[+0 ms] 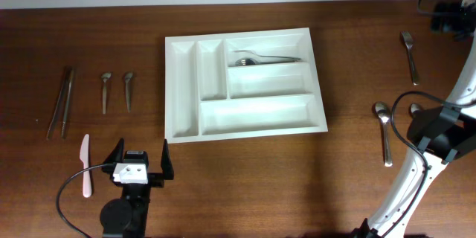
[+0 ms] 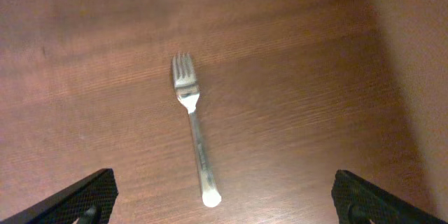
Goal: Pack container
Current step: 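Withdraw the right gripper to the last fork on the right, then lower the right gripper onto the last fork and close on its handle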
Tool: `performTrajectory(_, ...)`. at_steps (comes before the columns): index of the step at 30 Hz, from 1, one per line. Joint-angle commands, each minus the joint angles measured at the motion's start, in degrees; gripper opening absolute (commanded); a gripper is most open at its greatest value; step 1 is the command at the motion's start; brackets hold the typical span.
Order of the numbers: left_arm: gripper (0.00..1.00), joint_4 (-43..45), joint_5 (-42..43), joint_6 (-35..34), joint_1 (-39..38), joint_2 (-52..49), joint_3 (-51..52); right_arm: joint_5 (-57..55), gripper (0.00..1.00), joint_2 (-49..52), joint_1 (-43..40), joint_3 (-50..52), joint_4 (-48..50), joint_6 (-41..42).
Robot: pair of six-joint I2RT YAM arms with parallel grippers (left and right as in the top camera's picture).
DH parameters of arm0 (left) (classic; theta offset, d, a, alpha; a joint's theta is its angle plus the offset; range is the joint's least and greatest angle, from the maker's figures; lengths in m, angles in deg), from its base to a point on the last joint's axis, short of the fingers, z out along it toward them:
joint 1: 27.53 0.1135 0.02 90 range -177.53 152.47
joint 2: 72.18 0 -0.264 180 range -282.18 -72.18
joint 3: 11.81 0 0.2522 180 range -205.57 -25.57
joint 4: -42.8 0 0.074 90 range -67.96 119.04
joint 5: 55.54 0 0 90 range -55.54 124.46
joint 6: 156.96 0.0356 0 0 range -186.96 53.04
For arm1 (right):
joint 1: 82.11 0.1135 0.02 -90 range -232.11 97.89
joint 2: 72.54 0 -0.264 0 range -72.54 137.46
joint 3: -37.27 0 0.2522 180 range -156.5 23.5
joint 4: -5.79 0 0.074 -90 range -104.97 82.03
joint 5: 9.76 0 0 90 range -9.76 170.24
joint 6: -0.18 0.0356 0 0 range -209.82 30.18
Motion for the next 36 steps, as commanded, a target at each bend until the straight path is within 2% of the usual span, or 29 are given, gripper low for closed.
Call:
performTrajectory(1,0.99,-0.11,-0.79,-0.35,0.35,0.48,0.11,5.51,0.99,-0.50,0.20,6.60,2.80,-4.48)
performTrajectory(6,0.99,-0.11,-0.79,-0.35,0.35,0.48,0.11,4.96,0.99,-0.50,0.35,13.31,10.78,-4.94)
performTrajectory(14,0.99,-0.11,-0.79,-0.35,0.35,0.48,0.11,4.94,0.99,0.22,0.24,17.66,17.53,-4.94)
performTrajectory(36,0.99,-0.11,-0.79,-0.35,0.35,0.48,0.11,5.60,0.99,7.91,0.63,17.68,19.78,-4.79)
